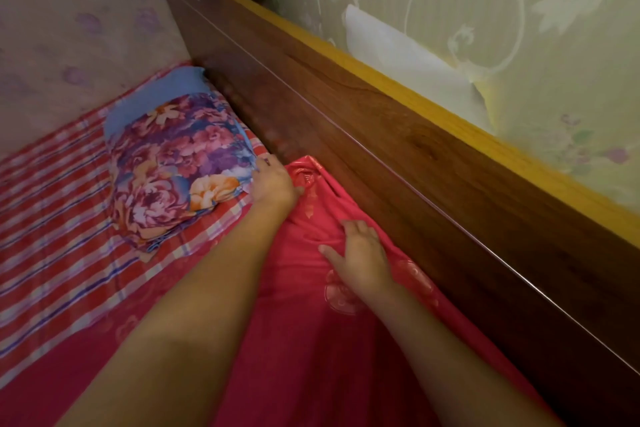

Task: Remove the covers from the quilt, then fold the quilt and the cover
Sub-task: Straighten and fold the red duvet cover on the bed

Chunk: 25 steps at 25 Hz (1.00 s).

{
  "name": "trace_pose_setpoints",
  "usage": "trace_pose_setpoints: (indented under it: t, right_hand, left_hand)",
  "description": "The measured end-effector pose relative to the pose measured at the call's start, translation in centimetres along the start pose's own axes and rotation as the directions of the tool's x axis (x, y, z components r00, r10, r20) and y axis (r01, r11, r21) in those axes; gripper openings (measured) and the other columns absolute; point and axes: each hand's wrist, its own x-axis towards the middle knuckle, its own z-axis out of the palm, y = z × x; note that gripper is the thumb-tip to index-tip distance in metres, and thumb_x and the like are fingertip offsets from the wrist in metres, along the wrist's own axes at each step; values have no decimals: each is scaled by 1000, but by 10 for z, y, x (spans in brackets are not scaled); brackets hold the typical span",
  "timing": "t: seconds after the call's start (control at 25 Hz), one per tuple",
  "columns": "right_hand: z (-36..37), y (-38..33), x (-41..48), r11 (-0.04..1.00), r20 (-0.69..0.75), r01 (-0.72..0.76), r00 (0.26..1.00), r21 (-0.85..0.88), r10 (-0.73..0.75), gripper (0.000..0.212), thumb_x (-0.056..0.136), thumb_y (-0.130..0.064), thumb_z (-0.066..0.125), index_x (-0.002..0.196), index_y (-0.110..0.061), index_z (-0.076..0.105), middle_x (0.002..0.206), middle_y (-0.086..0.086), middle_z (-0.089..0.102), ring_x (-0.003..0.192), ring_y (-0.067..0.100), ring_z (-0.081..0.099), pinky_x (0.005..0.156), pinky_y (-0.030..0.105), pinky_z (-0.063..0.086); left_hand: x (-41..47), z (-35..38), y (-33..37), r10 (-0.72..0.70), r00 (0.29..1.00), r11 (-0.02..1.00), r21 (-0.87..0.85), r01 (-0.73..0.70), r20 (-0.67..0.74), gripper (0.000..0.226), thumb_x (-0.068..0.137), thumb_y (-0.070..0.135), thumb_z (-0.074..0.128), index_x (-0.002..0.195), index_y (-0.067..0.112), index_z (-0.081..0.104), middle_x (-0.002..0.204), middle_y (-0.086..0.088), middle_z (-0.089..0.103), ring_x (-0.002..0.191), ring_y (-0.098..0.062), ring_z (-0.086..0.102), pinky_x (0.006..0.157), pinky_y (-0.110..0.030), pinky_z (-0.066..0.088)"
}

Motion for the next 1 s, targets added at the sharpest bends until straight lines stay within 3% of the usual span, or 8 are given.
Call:
trace_pose_setpoints:
  t: [0.24, 0.36, 0.44, 0.56, 0.72, 0.8, 0.88, 1.0]
  right_hand:
    - [18, -7, 21, 987, 99, 75, 993, -145, -61, 29, 89, -27, 57, 118, -22, 57, 119, 4, 60, 116, 23, 53, 93, 32, 35]
    - [16, -1, 27, 981, -14, -79, 997, -176, 77, 27, 92, -12, 44, 118, -14, 47, 116, 9, 63, 111, 25, 58, 90, 35, 40]
    - [6, -8, 35, 986, 26, -160, 987, -36, 161, 40, 90, -14, 50, 127, -7, 39, 126, 14, 57, 117, 28, 55, 94, 34, 40]
    - [-21, -38, 47, 861, 263, -251, 954, 441, 143, 90, 74, -38, 76, 144, -11, 26, 141, 6, 43, 129, 21, 44, 102, 23, 33]
    - [-45, -72, 78, 775, 239, -244, 963, 583, 124, 74, 79, -38, 72, 138, -6, 42, 138, 9, 49, 124, 22, 49, 100, 24, 36]
    - [-58, -78, 94, 728, 168, -200, 979, 656, 117, 54, 79, -17, 74, 127, -2, 53, 127, 10, 56, 115, 23, 55, 96, 26, 41]
    - [-67, -77, 98, 703, 88, -48, 996, 710, -20, 19, 76, 2, 71, 86, -12, 62, 94, 6, 59, 85, 19, 56, 75, 25, 42]
    - [-55, -73, 86, 764, 32, 143, 977, 630, -210, 46, 70, 22, 58, 60, -22, 47, 67, -7, 51, 60, -7, 48, 63, 13, 36]
  left_hand:
    - [22, 0, -8, 235, 966, 927, 324, -191, -103, 33, 94, 28, 47, 115, 7, 61, 119, -17, 59, 111, -35, 53, 90, -38, 42]
    - [57, -55, 8, 123, 990, 989, -74, -128, -71, 31, 96, 17, 42, 96, -2, 66, 95, -10, 71, 93, -28, 63, 77, -31, 49]
    - [75, -89, 23, -10, 991, 890, -451, 68, 130, 45, 97, 10, 37, 61, 3, 61, 47, 0, 60, 52, -16, 56, 43, -16, 42]
    - [78, -109, 40, 0, 960, 881, -454, 132, 279, 48, 94, 8, 31, 48, 7, 46, 30, -5, 41, 20, -10, 33, 33, -10, 24]
    - [80, -126, 46, -30, 988, 869, -484, 102, 154, 31, 88, 11, 42, 58, 8, 52, 41, -6, 49, 34, -19, 44, 39, -17, 32]
    - [80, -133, 47, -15, 968, 701, -687, 190, 252, 25, 94, 7, 38, 74, 11, 53, 56, -3, 55, 33, -10, 45, 38, -13, 33]
    - [71, -129, 38, 114, 911, 550, -789, 274, 396, 21, 99, 9, 36, 106, 15, 55, 84, 1, 63, 58, -6, 57, 57, -19, 45]
    - [55, -103, 14, 43, 978, 744, -660, 104, 203, 42, 88, 24, 63, 126, 11, 53, 113, -3, 61, 99, -20, 60, 85, -34, 48]
